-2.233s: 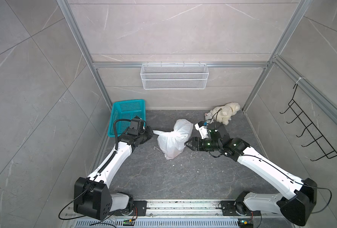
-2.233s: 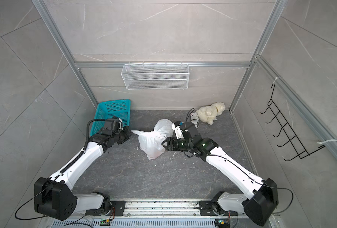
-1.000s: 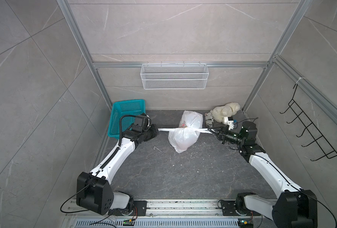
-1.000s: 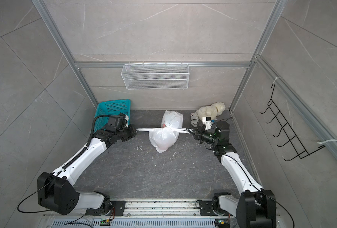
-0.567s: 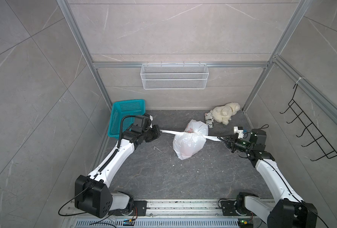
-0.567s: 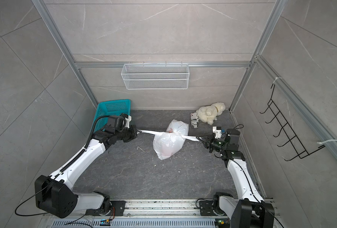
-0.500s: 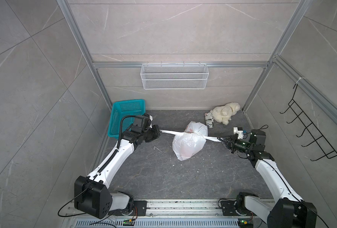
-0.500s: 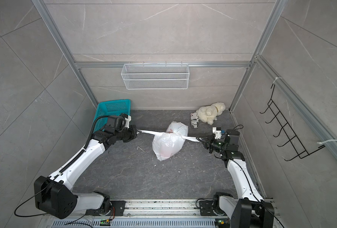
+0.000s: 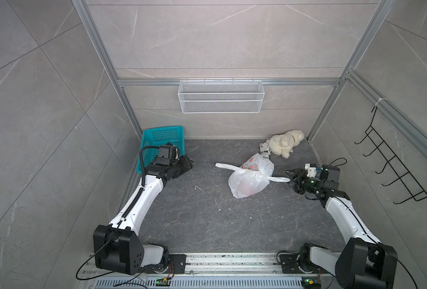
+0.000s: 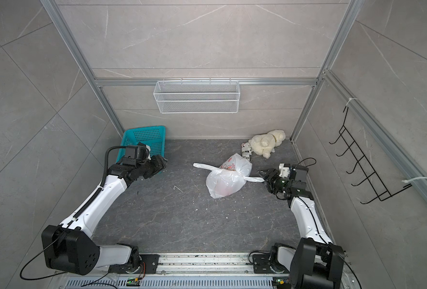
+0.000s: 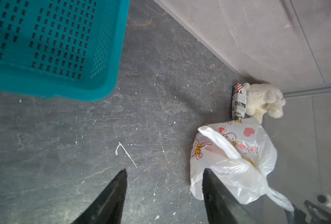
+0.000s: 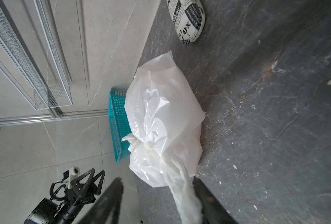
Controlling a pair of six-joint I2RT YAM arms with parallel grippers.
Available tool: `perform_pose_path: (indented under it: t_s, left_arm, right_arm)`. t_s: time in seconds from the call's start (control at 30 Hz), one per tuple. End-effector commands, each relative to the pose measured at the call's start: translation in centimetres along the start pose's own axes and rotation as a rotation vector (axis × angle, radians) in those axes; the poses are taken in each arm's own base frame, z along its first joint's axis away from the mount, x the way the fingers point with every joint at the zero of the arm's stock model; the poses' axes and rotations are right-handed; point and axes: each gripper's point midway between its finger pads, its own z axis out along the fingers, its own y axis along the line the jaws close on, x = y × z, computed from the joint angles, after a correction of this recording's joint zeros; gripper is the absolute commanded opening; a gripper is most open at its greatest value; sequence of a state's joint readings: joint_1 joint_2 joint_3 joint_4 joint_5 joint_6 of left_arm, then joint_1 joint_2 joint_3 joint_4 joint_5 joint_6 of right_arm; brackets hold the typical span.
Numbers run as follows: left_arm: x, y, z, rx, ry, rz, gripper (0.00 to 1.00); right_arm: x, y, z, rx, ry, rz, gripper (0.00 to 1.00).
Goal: Place the peach into a plastic bag & tie a knot
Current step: Tie the plastic bag at the center of the board, then reset both arms
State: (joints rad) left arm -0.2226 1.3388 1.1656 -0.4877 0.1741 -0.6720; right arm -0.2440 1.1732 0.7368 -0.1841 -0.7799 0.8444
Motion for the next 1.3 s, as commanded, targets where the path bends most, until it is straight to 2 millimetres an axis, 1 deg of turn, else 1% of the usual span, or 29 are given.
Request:
perform_pose_path:
  t_s: [0.0,0.03,0.07,0.1,0.13,0.17,0.27,0.33,0.43,0.5,0.53,0.6,0.67,0.8,0.83,0.93,0.97,1.0,1.03,1.07,1.13,1.17,1.2,1.27]
  left_arm:
    - [-1.5,-2.4,-2.3,0.064,-0.061,0.063,0.72]
    - [-1.5,-2.6,-2.7,0.076,-0.064,0.070,0.84]
    - [-1.5,-2.9,-3.1,0.087,-0.066,0.083,0.99]
    - [-1.4,-3.1,-3.5,0.094,-0.068,0.094,1.00]
    - [-1.4,-3.3,-3.9,0.100,-0.073,0.102,1.00]
    - [-1.4,-3.4,-4.4,0.105,-0.081,0.112,1.00]
    - [-1.2,-3.5,-5.8,0.117,-0.110,0.135,1.00]
    - [-1.1,-3.3,-6.9,0.118,-0.143,0.134,1.00]
    - [-1.4,-2.3,-9.2,0.083,-0.236,0.156,1.00]
    - [-2.1,-1.3,-11.4,0.028,-0.329,0.192,1.00]
    - [-2.4,-0.7,-12.2,-0.003,-0.370,0.209,1.00]
    - [-3.1,1.0,-13.4,-0.103,-0.446,0.251,1.00]
    - [-3.5,3.0,-13.6,-0.207,-0.462,0.253,1.00]
    - [-4.4,5.6,-12.1,-0.290,-0.443,0.186,1.00]
    - [-4.9,6.4,-11.9,-0.310,-0.448,0.156,1.00]
    - [-6.5,10.1,-12.1,-0.391,-0.485,0.024,1.00]
    - [-7.0,10.8,-12.0,-0.384,-0.508,0.006,1.00]
    - [-7.4,11.5,-11.8,-0.371,-0.537,0.001,1.00]
    - [-7.8,12.2,-11.6,-0.374,-0.569,0.001,1.00]
    - [-8.0,13.3,-11.6,-0.401,-0.614,0.001,1.00]
    - [-8.1,15.6,-11.1,-0.460,-0.691,0.024,1.00]
    - [-8.0,16.7,-10.7,-0.500,-0.714,0.046,1.00]
    - [-7.5,18.4,-10.2,-0.556,-0.711,0.043,1.00]
    - [-6.4,20.7,-8.5,-0.604,-0.667,0.067,0.99]
  right_arm:
    - [-0.9,0.0,-0.6,0.068,-0.046,-0.056,0.75]
    - [-1.1,-0.2,-0.8,0.086,-0.061,-0.065,0.76]
    - [-1.3,-0.4,-1.2,0.117,-0.079,-0.078,0.78]
    - [-1.5,-0.7,-1.7,0.156,-0.103,-0.094,0.81]
    - [-1.8,-1.1,-2.4,0.202,-0.131,-0.108,0.87]
    - [-2.3,-1.2,-3.4,0.254,-0.177,-0.143,0.99]
    - [-4.3,-2.4,-6.5,0.438,-0.349,-0.207,1.00]
    - [-5.0,-2.0,-7.7,0.477,-0.418,-0.239,1.00]
    - [-5.3,-0.2,-8.3,0.527,-0.469,-0.343,1.00]
    - [-5.4,0.6,-8.6,0.594,-0.510,-0.422,1.00]
    - [-5.7,0.6,-8.6,0.615,-0.524,-0.434,1.00]
    - [-6.8,-0.3,-8.1,0.653,-0.571,-0.401,0.99]
    - [-8.1,-1.2,-6.8,0.679,-0.587,-0.373,1.00]
    - [-10.1,-4.2,-4.1,0.789,-0.567,-0.309,1.00]
    - [-10.4,-4.7,-3.6,0.805,-0.565,-0.311,1.00]
    - [-11.0,-6.1,-2.2,0.789,-0.590,-0.356,1.00]
    - [-10.9,-6.6,-1.9,0.785,-0.593,-0.390,1.00]
    - [-10.9,-6.6,-1.4,0.764,-0.593,-0.433,1.00]
    - [-10.9,-6.9,-1.2,0.755,-0.593,-0.466,1.00]
    - [-10.8,-7.6,-1.2,0.762,-0.594,-0.484,1.00]
    - [-11.0,-8.9,-1.1,0.731,-0.590,-0.474,1.00]
    - [-11.0,-9.6,-0.9,0.684,-0.578,-0.448,1.00]
    - [-11.0,-10.3,-0.9,0.662,-0.589,-0.452,1.00]
    - [-11.0,-10.6,-1.4,0.651,-0.657,-0.522,1.00]
